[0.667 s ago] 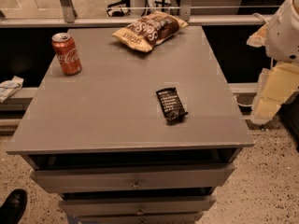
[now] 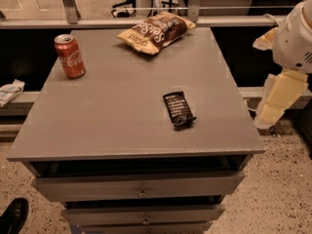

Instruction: Move brown chip bag near rxbar chocolate

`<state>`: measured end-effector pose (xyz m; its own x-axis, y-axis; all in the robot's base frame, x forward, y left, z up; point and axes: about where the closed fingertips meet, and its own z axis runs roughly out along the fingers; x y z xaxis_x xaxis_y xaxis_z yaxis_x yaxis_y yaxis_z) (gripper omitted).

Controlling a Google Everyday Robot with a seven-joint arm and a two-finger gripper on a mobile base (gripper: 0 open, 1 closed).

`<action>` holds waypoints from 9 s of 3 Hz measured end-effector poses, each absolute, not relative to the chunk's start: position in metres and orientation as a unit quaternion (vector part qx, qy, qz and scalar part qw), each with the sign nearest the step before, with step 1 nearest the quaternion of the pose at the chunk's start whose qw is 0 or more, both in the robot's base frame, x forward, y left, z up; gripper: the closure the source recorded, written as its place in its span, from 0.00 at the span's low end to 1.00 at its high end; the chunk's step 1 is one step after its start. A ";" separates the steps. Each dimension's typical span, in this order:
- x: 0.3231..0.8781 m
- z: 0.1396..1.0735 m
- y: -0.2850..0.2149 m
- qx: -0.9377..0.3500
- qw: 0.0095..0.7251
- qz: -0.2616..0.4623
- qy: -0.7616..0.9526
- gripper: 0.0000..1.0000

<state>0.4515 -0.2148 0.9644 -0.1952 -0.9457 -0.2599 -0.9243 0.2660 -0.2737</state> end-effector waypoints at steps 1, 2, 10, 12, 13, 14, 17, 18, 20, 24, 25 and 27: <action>0.493 0.954 -0.213 -0.607 0.247 -0.026 0.755 0.00; 0.551 0.955 -0.204 -0.604 0.320 -0.018 0.730 0.00; 0.860 0.904 -0.096 -0.518 0.521 0.084 0.673 0.00; 0.879 0.880 -0.076 -0.507 0.499 0.107 0.695 0.07; 0.882 0.874 -0.068 -0.512 0.492 0.114 0.695 0.35; 0.882 0.880 -0.066 -0.520 0.491 0.108 0.690 0.66; 0.871 0.942 -0.087 -0.518 0.527 0.073 0.670 1.00; 0.850 0.970 -0.113 -0.501 0.522 0.054 0.688 1.00; 0.762 1.079 -0.157 -0.401 0.565 0.029 0.720 1.00; 0.681 0.951 -0.101 -0.372 0.497 0.111 0.776 1.00; 0.678 0.952 -0.124 -0.366 0.503 0.092 0.777 1.00; 0.647 0.930 -0.120 -0.341 0.485 0.117 0.797 0.82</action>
Offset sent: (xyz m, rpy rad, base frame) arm 0.1847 0.0171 0.0074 0.3236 -0.3840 0.0959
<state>0.6470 -0.1195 0.9299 -0.2979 -0.4300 -0.8523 -0.6568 0.7402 -0.1439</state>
